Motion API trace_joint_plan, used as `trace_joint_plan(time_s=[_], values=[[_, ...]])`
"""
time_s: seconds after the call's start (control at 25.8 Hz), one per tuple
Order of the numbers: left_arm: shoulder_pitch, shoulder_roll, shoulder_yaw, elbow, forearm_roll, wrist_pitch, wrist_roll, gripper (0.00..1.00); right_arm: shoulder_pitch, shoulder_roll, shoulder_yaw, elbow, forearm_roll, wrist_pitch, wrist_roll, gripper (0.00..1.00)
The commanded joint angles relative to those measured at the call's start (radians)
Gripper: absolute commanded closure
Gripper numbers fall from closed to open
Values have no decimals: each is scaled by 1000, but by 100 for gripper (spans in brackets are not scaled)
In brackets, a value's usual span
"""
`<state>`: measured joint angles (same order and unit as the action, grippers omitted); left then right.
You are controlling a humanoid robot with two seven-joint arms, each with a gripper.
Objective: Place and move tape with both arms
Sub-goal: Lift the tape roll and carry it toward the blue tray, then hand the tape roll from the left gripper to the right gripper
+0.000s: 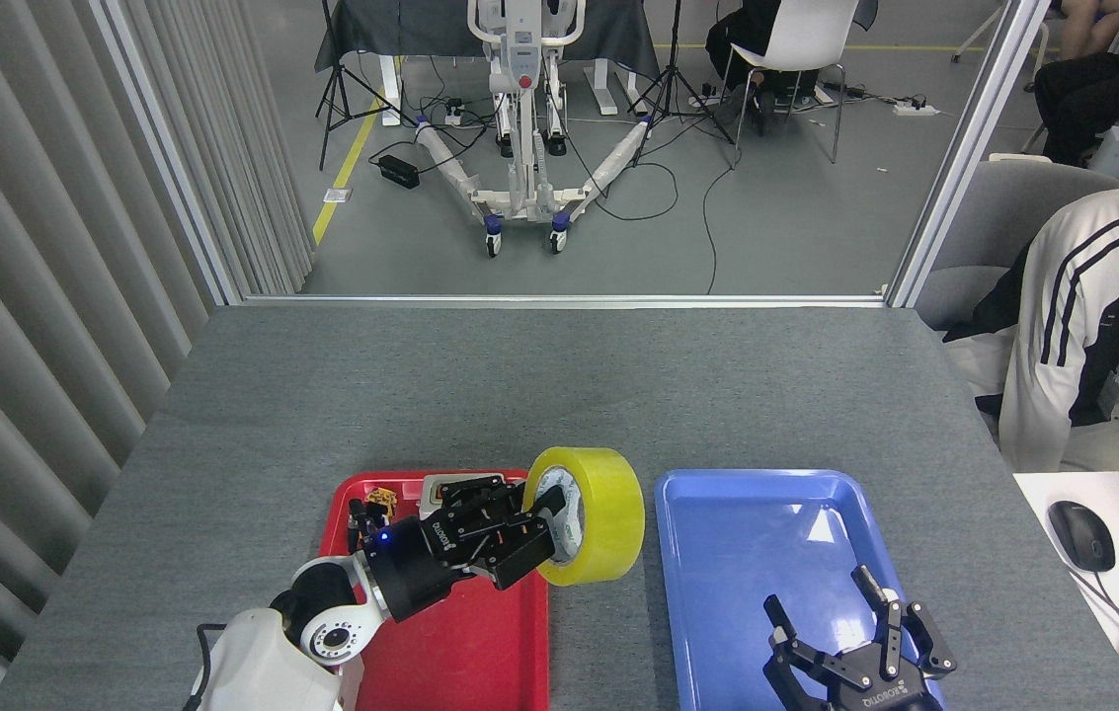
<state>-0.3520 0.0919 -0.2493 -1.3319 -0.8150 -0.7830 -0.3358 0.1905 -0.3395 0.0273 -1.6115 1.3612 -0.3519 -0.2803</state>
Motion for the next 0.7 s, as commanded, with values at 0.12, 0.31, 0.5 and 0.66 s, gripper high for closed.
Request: trace_joint_plan(time_s=[0.12,0.31,0.5,0.66], values=[[5,2,-97,-9,-13,-2,11,100,17,-55,-53,-33,2,-426,-125,0],[4,2,-139,-12,-13,-2,-6,100,4,-61,-12,-65,38,-434,-125,0],[7,-4,-173,-12,-16,-2,-8,100,3,-53,36,-70,68,-434,-125,0],[7,-6,-191,-26,-30,-2,-6,100,4,-46,62,-64,82,-434,-125,0]])
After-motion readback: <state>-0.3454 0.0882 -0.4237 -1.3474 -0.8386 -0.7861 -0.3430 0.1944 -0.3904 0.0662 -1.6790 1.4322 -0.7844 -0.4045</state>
